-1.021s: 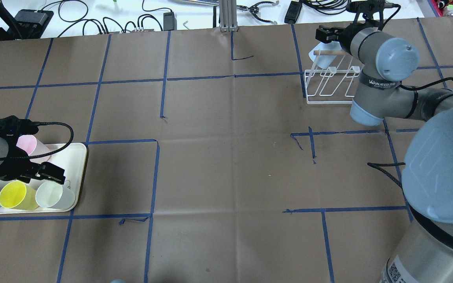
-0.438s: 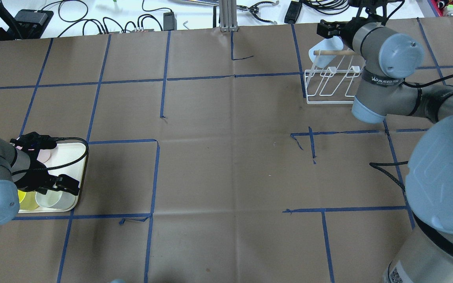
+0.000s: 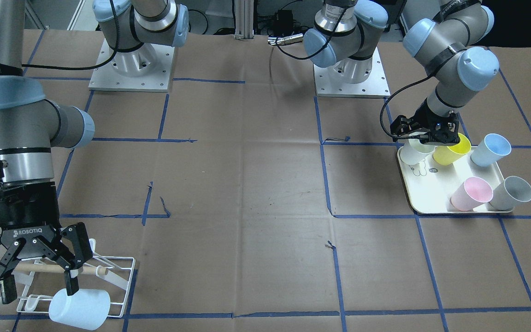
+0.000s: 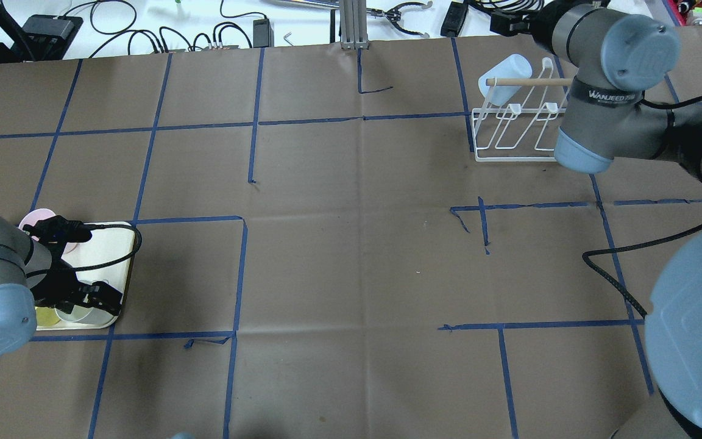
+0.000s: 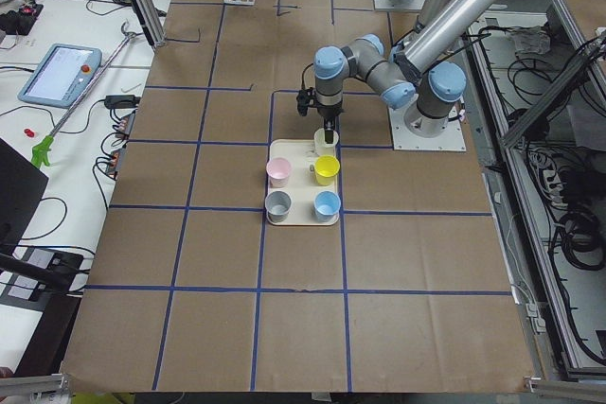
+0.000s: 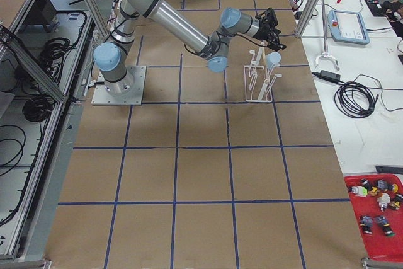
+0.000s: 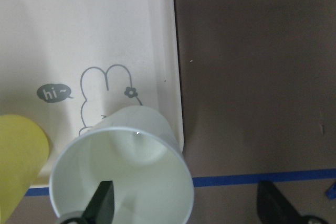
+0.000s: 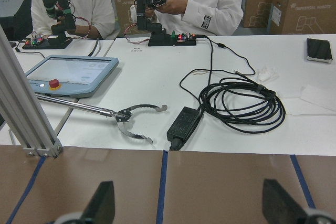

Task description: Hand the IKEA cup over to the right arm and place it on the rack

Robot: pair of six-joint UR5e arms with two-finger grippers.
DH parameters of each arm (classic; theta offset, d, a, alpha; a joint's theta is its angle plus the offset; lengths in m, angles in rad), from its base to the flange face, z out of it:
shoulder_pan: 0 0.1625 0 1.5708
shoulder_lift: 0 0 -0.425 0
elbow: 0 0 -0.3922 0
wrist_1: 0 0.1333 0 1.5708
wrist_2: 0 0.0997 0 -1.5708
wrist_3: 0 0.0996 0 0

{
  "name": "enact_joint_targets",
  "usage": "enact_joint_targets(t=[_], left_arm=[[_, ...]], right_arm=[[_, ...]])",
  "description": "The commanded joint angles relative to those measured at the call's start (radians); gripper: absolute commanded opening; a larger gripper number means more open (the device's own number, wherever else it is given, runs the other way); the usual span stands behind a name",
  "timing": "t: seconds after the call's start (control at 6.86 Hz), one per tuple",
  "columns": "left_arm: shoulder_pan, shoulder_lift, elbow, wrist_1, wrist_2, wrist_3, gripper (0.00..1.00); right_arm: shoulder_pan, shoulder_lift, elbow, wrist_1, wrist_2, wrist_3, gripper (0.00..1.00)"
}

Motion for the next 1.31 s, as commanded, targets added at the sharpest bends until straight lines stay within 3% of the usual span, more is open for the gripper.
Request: enact_joint_targets(t=[0.0, 0.15, 0.29, 0.58, 0.88, 1.17], left_arm=[[0.001, 0.0, 0.004, -0.001, 0.027, -0.001, 0.07], [0.001, 0.0, 0.006, 0.005, 0.025, -0.004, 0.0], [0.001, 0.002, 0.007, 0.007, 0.012, -0.008, 0.0], [-0.015, -0.001, 0.106, -0.019, -0.057, -0.021, 0.0], [-0.065, -0.003, 0.324, -0.227, -0.073, -0.027, 0.0], [-0.123, -0.042, 0.636, -0.535, -0.076, -0.067, 0.0]], right_arm=[[0.037, -0.101, -0.002, 0.118, -0.003, 0.002, 1.0], [0.07, -0.132, 0.004, 0.127, -0.003, 0.028, 1.0], [0.119, -0.155, 0.035, 0.127, -0.004, 0.114, 1.0], [0.17, -0.211, 0.148, 0.098, -0.001, 0.431, 1.0], [0.214, -0.218, 0.185, 0.005, 0.0, 0.589, 1.0], [0.239, -0.218, 0.236, -0.09, 0.0, 0.701, 1.0]])
